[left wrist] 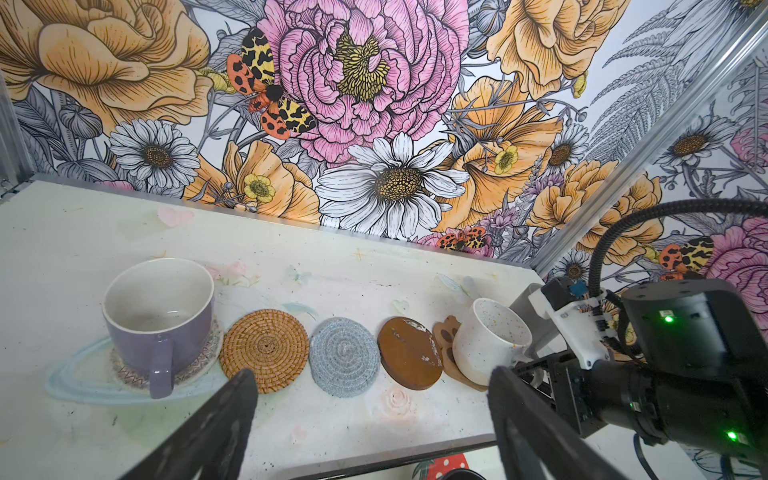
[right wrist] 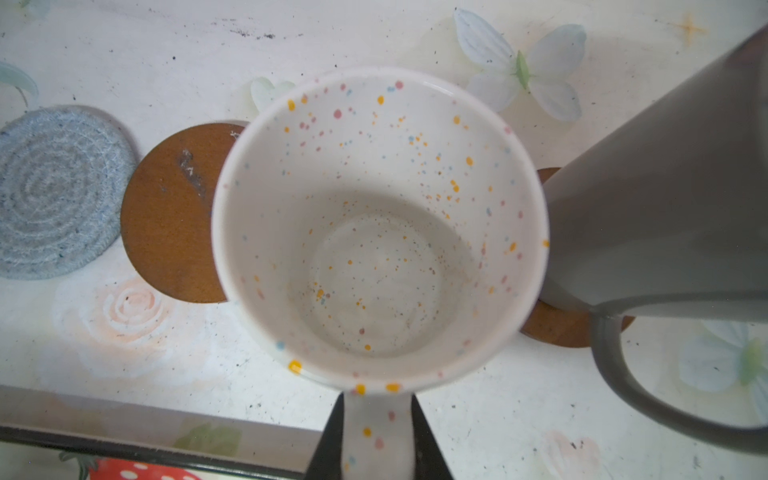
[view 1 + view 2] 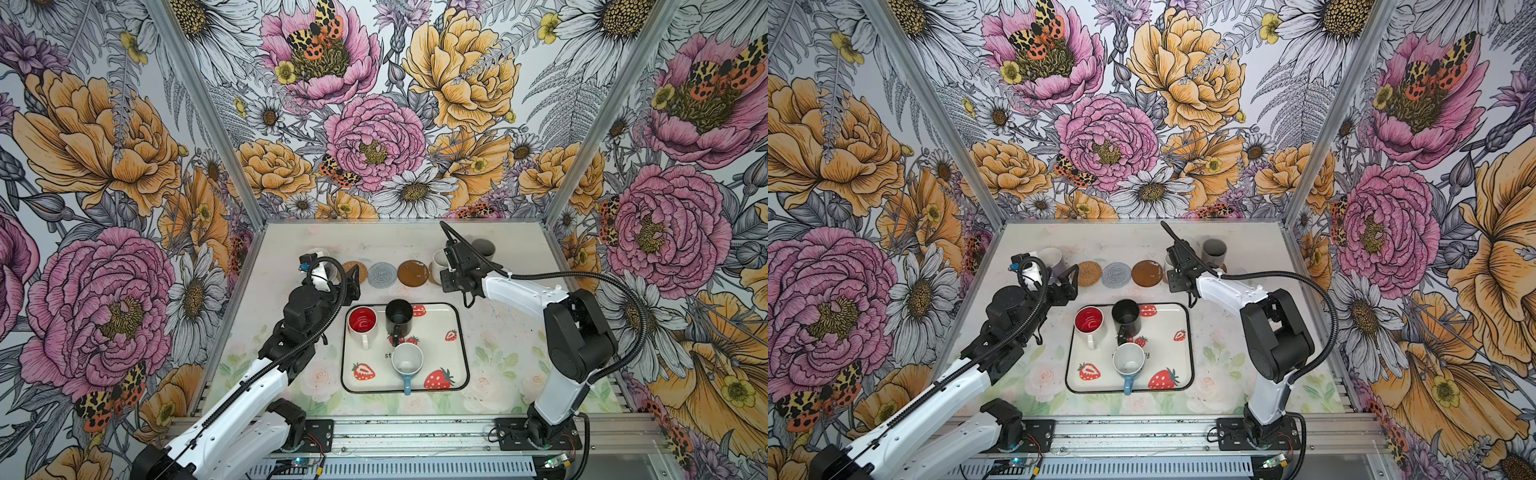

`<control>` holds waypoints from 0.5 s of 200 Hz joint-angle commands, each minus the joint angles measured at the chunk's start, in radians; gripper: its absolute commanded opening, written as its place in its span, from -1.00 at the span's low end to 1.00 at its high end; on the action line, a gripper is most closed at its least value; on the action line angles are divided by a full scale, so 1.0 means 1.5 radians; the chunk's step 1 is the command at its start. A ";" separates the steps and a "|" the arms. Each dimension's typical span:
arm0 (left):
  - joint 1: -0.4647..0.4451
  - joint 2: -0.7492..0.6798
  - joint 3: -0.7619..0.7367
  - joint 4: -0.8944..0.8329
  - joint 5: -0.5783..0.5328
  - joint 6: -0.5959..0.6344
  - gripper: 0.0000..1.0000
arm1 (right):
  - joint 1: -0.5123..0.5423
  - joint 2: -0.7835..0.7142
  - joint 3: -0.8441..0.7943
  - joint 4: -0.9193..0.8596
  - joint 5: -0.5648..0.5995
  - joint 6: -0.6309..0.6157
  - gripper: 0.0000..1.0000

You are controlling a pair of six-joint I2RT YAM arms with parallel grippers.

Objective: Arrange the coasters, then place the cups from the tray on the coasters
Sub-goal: 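Carry the white speckled mug with the right gripper toward the paw-shaped coaster, then lower the white speckled mug onto the paw-shaped cork coaster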

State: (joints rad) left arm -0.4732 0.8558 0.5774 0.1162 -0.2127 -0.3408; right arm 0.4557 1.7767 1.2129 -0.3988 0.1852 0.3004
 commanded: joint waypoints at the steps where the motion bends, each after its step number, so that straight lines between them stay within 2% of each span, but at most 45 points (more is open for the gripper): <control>1: 0.006 0.002 -0.009 0.030 -0.013 0.005 0.76 | -0.008 -0.001 0.037 0.091 0.003 -0.001 -1.00; 100: 0.009 0.008 -0.014 0.045 -0.013 0.001 0.76 | -0.024 0.019 0.035 0.121 -0.005 0.006 -1.00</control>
State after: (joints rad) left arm -0.4679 0.8604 0.5678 0.1555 -0.2173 -0.3412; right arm 0.4320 1.8053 1.2140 -0.3412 0.1692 0.3012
